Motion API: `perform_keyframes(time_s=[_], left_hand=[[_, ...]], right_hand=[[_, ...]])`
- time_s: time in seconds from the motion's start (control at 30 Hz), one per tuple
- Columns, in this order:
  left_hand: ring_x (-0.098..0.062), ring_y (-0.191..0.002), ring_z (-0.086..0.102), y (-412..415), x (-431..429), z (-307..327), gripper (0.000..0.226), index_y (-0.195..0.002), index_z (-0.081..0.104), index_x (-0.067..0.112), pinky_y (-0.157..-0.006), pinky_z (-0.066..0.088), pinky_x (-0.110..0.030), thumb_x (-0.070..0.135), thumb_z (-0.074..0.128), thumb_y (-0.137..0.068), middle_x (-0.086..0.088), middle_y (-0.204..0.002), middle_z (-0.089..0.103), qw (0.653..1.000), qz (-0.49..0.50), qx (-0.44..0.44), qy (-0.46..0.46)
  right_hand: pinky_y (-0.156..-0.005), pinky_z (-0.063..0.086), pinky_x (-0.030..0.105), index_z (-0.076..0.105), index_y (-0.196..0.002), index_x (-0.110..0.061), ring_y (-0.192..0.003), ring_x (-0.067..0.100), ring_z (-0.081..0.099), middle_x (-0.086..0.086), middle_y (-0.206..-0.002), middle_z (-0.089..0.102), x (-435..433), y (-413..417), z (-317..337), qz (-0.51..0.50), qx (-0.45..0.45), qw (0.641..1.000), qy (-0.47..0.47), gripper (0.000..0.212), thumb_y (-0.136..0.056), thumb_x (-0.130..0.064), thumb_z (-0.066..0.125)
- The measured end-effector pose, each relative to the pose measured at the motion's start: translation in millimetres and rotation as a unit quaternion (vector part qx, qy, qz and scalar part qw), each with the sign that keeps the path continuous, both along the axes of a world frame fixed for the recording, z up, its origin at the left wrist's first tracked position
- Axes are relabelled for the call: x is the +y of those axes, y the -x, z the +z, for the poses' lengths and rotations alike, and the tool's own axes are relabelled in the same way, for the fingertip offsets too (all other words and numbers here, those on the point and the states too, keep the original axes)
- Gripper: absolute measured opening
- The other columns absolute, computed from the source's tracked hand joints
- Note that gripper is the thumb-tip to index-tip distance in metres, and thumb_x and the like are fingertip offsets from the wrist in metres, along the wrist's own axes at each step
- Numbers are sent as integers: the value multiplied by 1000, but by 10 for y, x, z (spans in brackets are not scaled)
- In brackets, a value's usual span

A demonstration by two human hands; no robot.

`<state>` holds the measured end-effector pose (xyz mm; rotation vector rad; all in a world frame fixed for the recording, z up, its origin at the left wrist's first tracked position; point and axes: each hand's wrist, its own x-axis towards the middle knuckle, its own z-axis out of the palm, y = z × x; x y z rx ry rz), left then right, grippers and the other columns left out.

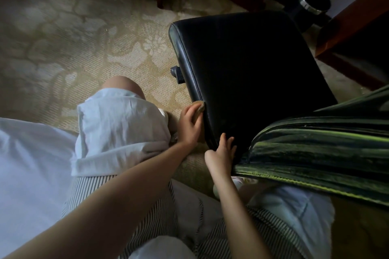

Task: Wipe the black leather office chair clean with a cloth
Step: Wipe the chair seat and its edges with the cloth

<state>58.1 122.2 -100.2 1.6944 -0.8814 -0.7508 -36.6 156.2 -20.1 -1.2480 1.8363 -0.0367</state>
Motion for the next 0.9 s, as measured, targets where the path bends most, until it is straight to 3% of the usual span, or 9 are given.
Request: perform_keyframes(time_s=[0.23,0.3,0.43,0.53,0.67,0.77,0.9], left_hand=[[-5,-110,49,312,460,50,30,-114,65,6,-98,37,-15,2,57,-85,-4,-115,57,993,-113,-22,21],[-9,-109,52,347,553,58,28,-113,66,9,-95,39,-16,5,59,-86,0,-113,57,987,-157,-18,13],[-10,-97,56,226,540,118,26,-107,70,14,-84,41,-14,14,60,-83,-5,-104,63,957,-273,-90,35],[-14,-97,59,174,373,218,25,-109,68,11,-84,46,-20,10,63,-84,-6,-104,63,967,-225,-106,49],[-24,-102,59,137,-114,389,30,-116,63,10,-89,46,-31,11,63,-86,-10,-114,61,966,-155,-193,69],[-28,-101,61,199,-532,495,28,-112,66,10,-89,42,-30,14,61,-85,-10,-114,64,933,-258,-235,92],[-28,-106,55,496,-756,467,27,-116,66,16,-91,43,-38,22,55,-92,-6,-123,61,842,-439,-309,54]], right_hand=[[-117,-2,37,13,-151,-20,-145,19,-12,0,-159,-6,38,11,13,-23,-12,999,22,78,-82,4,42],[-117,-2,38,14,-150,-20,-144,18,-12,-1,-159,-6,37,45,23,-28,-24,999,23,78,-82,6,40],[-116,1,36,17,-149,-20,-144,17,-10,-2,-159,-4,80,167,23,-24,-39,998,42,76,-82,8,38],[-116,4,34,20,-148,-18,-145,17,-2,1,-159,3,155,228,28,-52,-64,994,73,71,-85,8,38],[-115,10,29,25,-146,-10,-145,20,9,8,-157,12,247,251,49,-91,-79,983,135,67,-84,11,41],[-115,21,40,22,-147,-14,-144,22,14,5,-158,8,324,270,23,-100,-96,978,153,70,-85,8,42],[-113,26,44,16,-149,-16,-143,25,19,2,-158,4,322,287,23,-124,-88,977,148,73,-84,8,39]])
